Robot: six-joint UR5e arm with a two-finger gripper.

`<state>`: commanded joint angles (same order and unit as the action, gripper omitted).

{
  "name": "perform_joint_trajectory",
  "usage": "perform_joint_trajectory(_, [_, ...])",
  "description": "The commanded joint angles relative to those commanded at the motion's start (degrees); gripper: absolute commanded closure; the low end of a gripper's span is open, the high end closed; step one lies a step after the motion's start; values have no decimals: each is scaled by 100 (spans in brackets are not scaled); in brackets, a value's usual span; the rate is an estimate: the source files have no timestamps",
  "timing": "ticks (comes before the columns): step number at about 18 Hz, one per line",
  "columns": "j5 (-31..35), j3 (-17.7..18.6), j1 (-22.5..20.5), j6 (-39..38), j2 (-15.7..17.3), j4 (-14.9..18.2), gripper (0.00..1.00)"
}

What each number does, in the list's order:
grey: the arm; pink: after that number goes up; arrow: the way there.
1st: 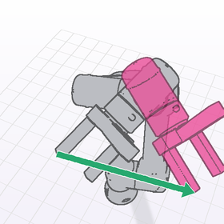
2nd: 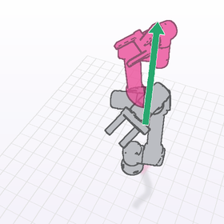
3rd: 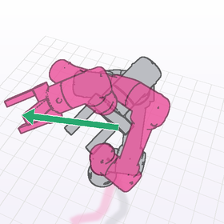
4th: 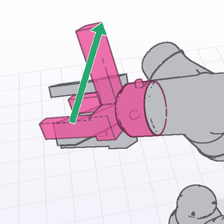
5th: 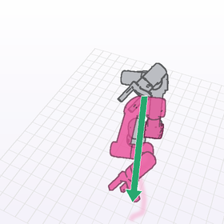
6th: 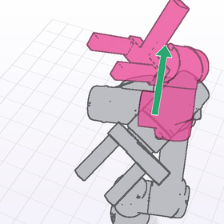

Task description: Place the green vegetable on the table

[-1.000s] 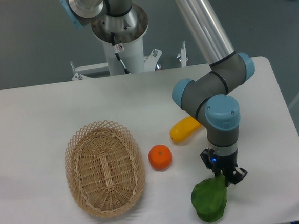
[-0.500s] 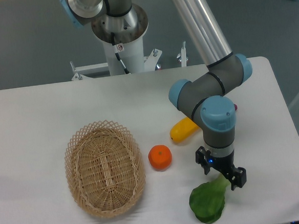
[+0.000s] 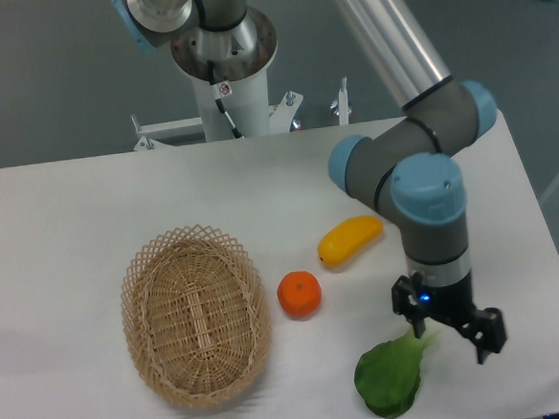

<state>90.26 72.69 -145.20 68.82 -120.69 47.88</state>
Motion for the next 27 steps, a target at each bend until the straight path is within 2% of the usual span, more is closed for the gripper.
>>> perform_joint_trajectory(4, [35, -176, -52, 70, 642, 1046, 0])
perform_joint_trajectory(7, [35, -194, -438, 298, 1020, 1468, 0])
perform_joint_trajectory(10, [-9, -203, -825, 1192, 1179, 1890, 0])
perform_joint_trajectory(13, [-35, -194, -1107, 1976, 1285, 2155, 0])
perform_joint_trajectory(17, [-87, -159, -1396, 2609, 1363, 2559, 0])
perform_joint_trajectory(20, [-710, -124, -1862, 3092, 1469, 2822, 0])
perform_joint_trajectory(23, [-1053, -124, -2222, 3664, 1557, 3086, 0])
perform_joint_trajectory(27, [-1169, -97, -2338, 3753, 1575, 3131, 0])
